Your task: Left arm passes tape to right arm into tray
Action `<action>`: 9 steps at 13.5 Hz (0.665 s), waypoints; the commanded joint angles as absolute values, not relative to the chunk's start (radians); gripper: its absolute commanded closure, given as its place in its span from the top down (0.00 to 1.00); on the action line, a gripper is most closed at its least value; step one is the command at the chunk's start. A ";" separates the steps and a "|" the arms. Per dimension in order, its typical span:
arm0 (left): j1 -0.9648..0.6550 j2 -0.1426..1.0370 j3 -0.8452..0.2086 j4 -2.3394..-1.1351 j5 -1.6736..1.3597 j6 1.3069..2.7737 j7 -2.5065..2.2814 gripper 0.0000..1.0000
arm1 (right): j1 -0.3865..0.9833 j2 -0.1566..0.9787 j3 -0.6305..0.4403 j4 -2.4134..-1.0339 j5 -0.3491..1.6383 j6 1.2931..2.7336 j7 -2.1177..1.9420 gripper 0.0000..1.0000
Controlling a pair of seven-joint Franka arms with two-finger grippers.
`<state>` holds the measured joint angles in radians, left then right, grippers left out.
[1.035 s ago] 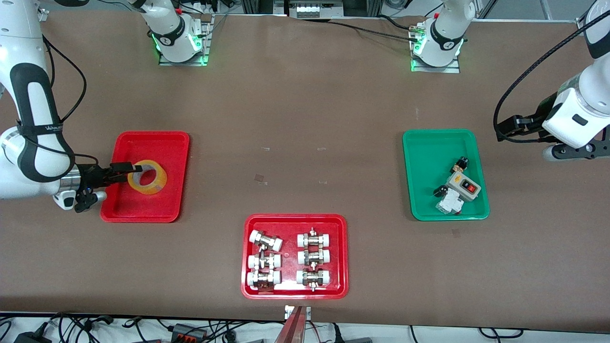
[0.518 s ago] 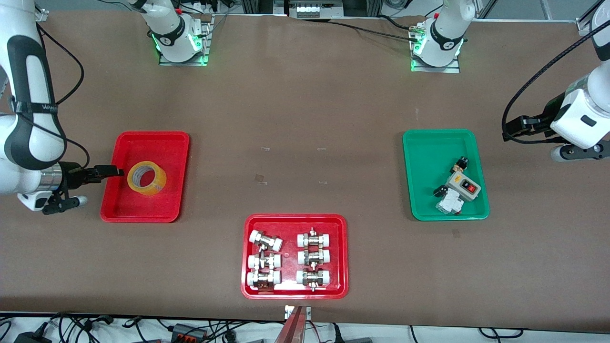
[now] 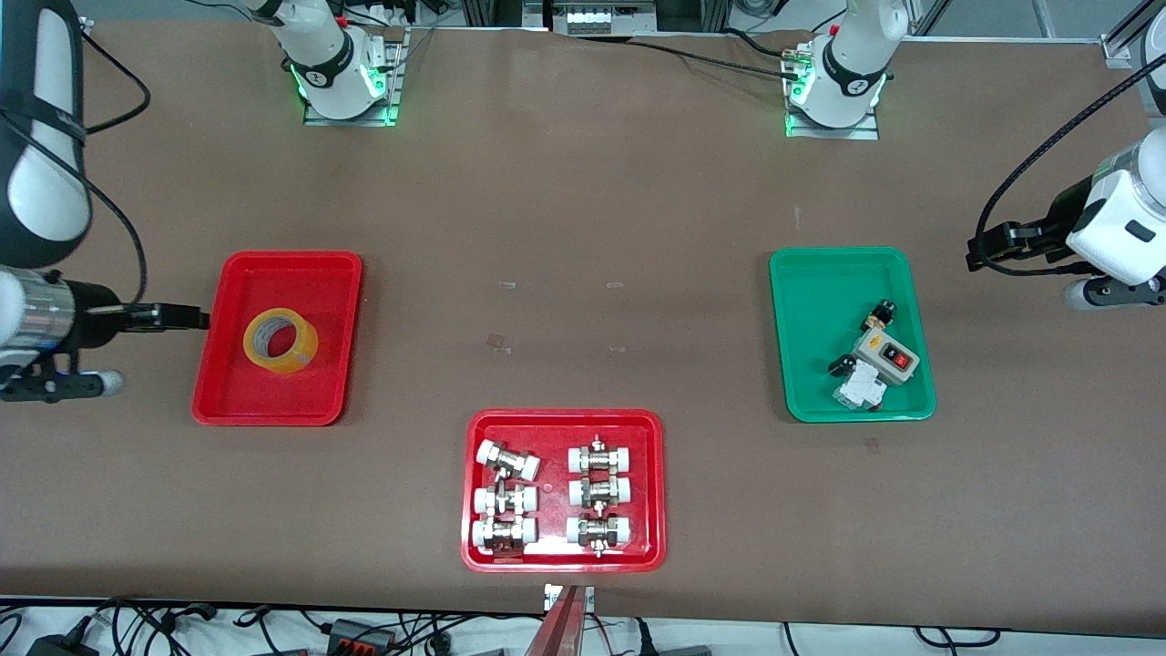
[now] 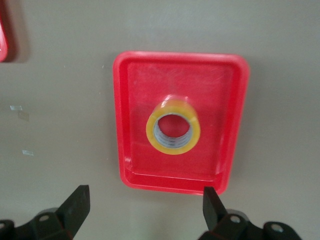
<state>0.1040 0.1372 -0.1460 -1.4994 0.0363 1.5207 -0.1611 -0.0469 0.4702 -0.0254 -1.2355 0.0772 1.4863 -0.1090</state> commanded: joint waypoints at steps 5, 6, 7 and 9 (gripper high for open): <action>0.114 0.106 -0.141 -1.536 -0.004 1.539 -0.140 1.00 | -0.046 0.431 -0.028 -1.129 0.055 1.448 -0.005 1.00; 0.114 0.106 -0.141 -1.536 -0.011 1.537 -0.140 1.00 | -0.046 0.426 -0.029 -1.129 0.051 1.454 -0.002 1.00; 0.115 0.107 -0.141 -1.536 -0.012 1.537 -0.140 1.00 | -0.045 0.422 -0.026 -1.129 0.034 1.456 -0.002 1.00; 0.120 0.107 -0.141 -1.536 -0.014 1.537 -0.140 1.00 | -0.015 0.384 -0.029 -1.170 -0.017 1.508 0.002 1.00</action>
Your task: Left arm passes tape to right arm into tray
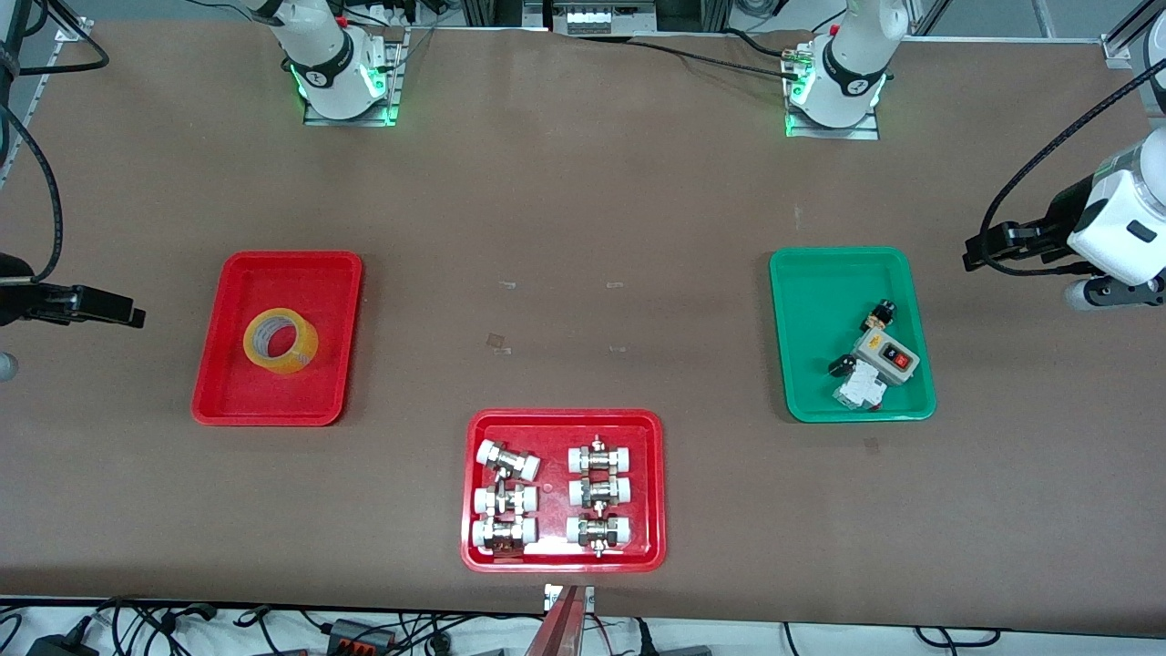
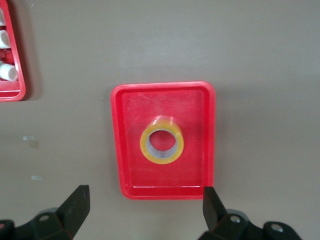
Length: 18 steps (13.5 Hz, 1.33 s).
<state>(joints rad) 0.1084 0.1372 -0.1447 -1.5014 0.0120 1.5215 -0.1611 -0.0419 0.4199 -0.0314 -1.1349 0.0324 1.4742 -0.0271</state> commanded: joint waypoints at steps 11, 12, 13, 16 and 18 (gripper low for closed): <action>0.118 0.107 -0.147 -1.531 -0.015 1.539 -0.141 1.00 | -0.017 0.046 -0.028 -1.679 -0.040 1.768 -0.015 1.00; 0.118 0.107 -0.146 -1.531 -0.015 1.539 -0.141 1.00 | -0.017 0.029 -0.028 -1.713 -0.037 1.782 -0.015 1.00; 0.117 0.107 -0.146 -1.531 -0.021 1.539 -0.141 1.00 | -0.018 0.012 -0.028 -1.736 -0.034 1.786 -0.017 1.00; 0.118 0.107 -0.146 -1.531 -0.029 1.539 -0.141 1.00 | -0.017 0.005 -0.028 -1.738 -0.031 1.770 -0.017 1.00; 0.118 0.107 -0.146 -1.531 -0.029 1.537 -0.141 1.00 | -0.020 0.005 -0.029 -1.729 -0.026 1.753 -0.017 1.00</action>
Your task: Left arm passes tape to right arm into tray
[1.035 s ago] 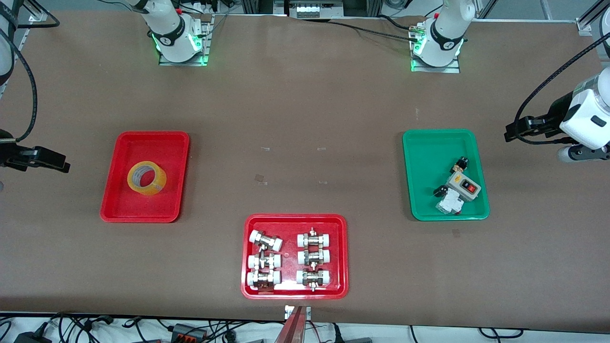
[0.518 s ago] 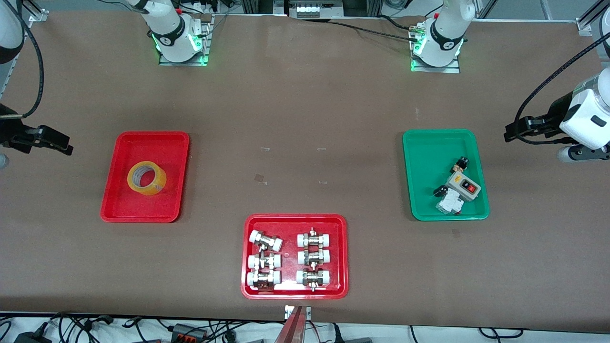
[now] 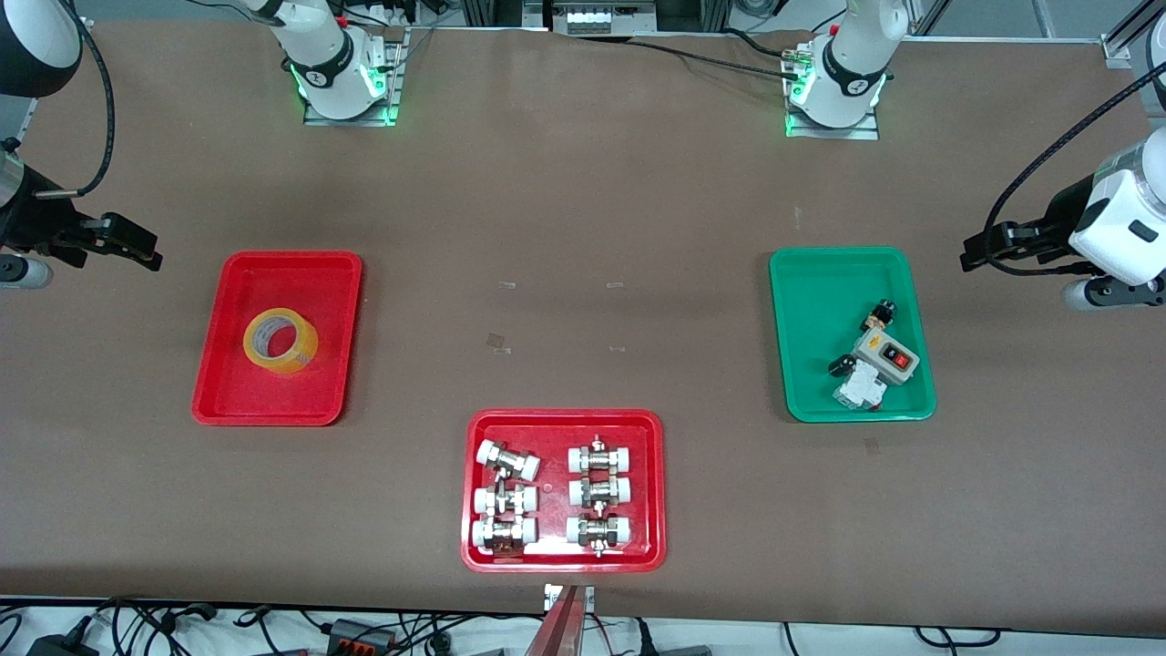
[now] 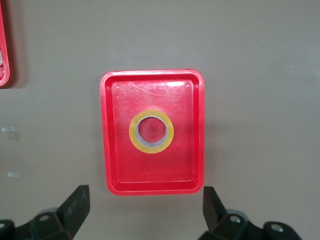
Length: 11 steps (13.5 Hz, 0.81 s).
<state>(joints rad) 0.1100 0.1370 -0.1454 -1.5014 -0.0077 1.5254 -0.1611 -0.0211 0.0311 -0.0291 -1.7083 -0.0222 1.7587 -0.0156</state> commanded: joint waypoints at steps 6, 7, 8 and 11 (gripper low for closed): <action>0.117 0.107 -0.146 -1.531 -0.029 1.537 -0.141 1.00 | -0.017 0.006 -0.023 -1.715 -0.026 1.732 -0.015 1.00; 0.117 0.107 -0.146 -1.531 -0.029 1.537 -0.141 1.00 | -0.017 0.006 -0.023 -1.715 -0.026 1.730 -0.017 1.00; 0.117 0.107 -0.146 -1.529 -0.029 1.537 -0.141 1.00 | -0.017 0.006 -0.023 -1.715 -0.026 1.732 -0.015 1.00; 0.117 0.107 -0.147 -1.529 -0.029 1.537 -0.141 1.00 | -0.034 0.006 -0.021 -1.715 -0.014 1.735 -0.017 1.00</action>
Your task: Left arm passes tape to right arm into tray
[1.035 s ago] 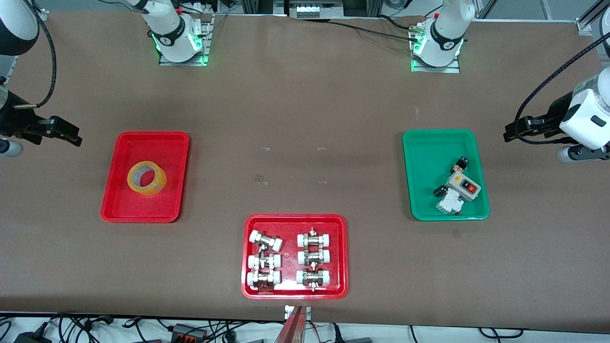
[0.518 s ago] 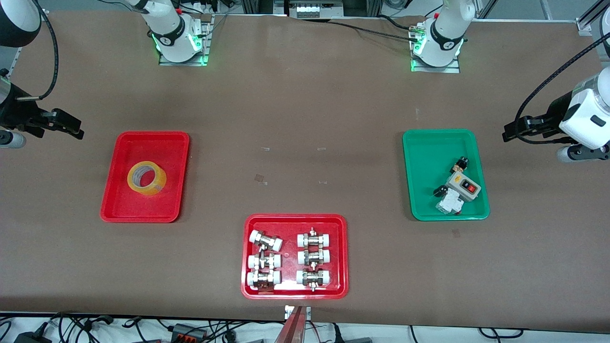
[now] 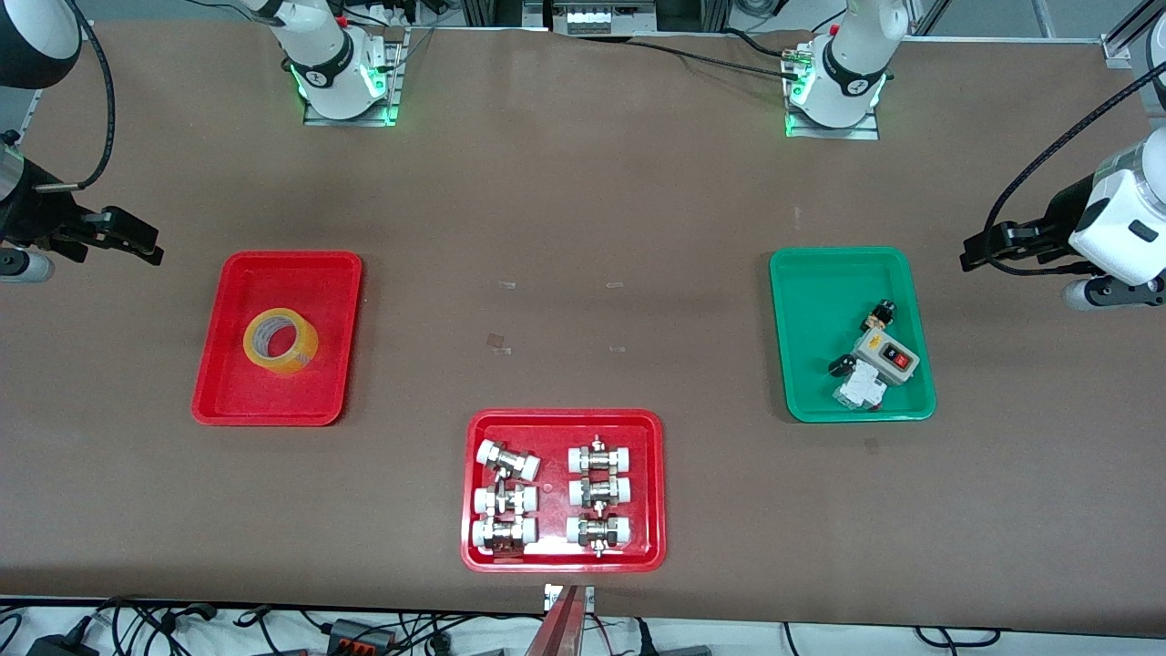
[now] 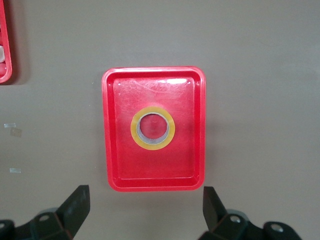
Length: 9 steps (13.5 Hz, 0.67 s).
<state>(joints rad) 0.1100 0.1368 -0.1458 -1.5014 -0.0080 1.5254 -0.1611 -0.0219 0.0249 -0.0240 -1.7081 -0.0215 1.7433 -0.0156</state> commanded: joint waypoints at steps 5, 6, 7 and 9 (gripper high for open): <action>0.117 0.107 -0.147 -1.529 -0.031 1.537 -0.143 1.00 | -0.078 0.005 0.023 -1.715 -0.002 1.740 -0.020 1.00; 0.117 0.107 -0.146 -1.528 -0.031 1.537 -0.141 1.00 | -0.072 0.005 0.021 -1.715 -0.002 1.740 -0.020 1.00; 0.117 0.107 -0.147 -1.528 -0.032 1.537 -0.141 1.00 | -0.074 0.002 0.021 -1.715 -0.002 1.738 -0.020 1.00; 0.117 0.107 -0.147 -1.528 -0.037 1.537 -0.141 1.00 | -0.074 -0.020 0.021 -1.721 -0.003 1.730 -0.020 1.00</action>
<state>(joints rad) 0.1100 0.1368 -0.1462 -1.5014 -0.0109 1.5254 -0.1611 -0.0526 0.0163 0.0037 -1.7078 -0.0153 1.7430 -0.0156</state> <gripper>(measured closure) 0.000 0.000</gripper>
